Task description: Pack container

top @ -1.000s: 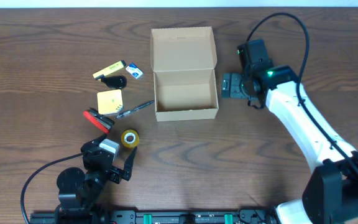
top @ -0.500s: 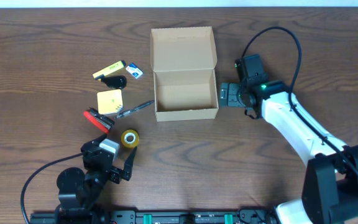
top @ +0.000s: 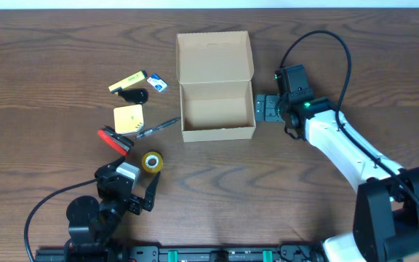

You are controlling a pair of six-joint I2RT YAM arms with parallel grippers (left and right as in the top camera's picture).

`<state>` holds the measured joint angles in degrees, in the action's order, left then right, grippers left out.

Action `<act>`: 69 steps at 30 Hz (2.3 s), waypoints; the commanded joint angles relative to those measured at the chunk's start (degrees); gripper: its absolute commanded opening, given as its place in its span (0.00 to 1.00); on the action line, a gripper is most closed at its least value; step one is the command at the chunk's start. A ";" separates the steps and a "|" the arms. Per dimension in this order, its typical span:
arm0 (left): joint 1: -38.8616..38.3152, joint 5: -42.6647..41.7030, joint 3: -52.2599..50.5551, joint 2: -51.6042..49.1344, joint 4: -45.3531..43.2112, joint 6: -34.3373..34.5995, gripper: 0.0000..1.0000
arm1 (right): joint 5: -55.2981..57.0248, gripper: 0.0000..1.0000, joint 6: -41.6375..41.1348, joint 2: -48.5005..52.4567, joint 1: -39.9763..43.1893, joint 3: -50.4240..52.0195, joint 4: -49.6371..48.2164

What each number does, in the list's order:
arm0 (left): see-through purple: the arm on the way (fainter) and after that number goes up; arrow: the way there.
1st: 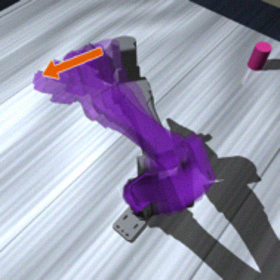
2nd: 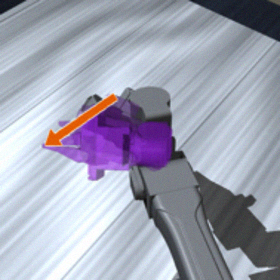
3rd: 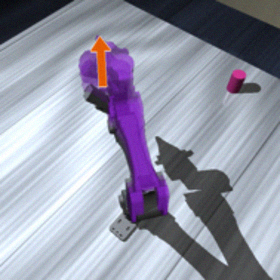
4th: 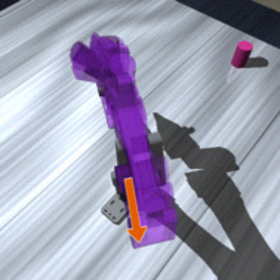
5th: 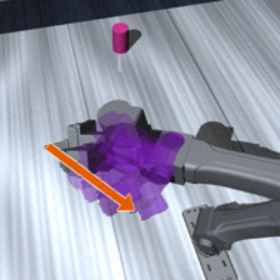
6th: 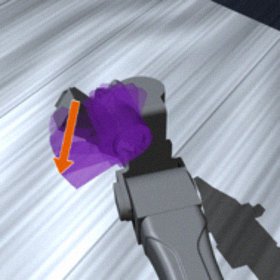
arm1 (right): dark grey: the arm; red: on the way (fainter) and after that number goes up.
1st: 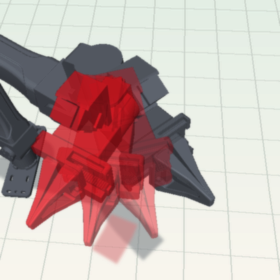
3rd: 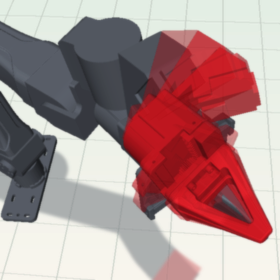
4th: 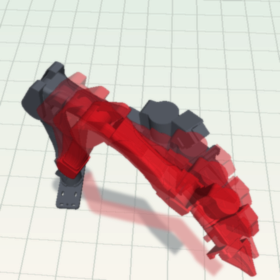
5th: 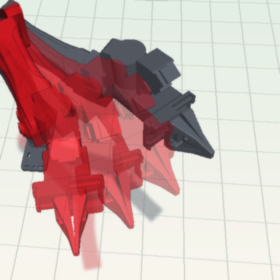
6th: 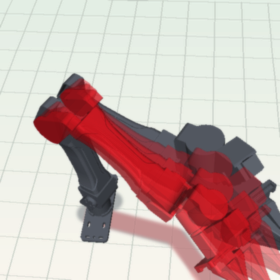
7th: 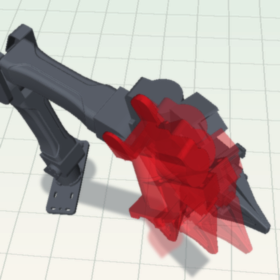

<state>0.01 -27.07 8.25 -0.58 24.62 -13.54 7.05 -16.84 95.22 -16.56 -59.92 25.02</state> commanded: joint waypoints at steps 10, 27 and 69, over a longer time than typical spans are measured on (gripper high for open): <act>0.31 -0.87 -1.07 0.33 0.17 -0.17 0.95 | 0.22 0.99 1.27 2.82 0.31 0.48 -0.37; 0.31 -0.87 -1.07 0.33 0.17 -0.17 0.95 | 2.19 0.99 1.27 3.76 0.42 0.48 -1.44; 0.31 -0.87 -1.07 0.33 0.17 -0.17 0.95 | -0.46 0.99 5.05 3.80 0.42 0.48 -15.41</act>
<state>0.01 -27.05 8.25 -0.58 24.62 -13.54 7.03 -13.52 98.52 -16.56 -59.81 9.74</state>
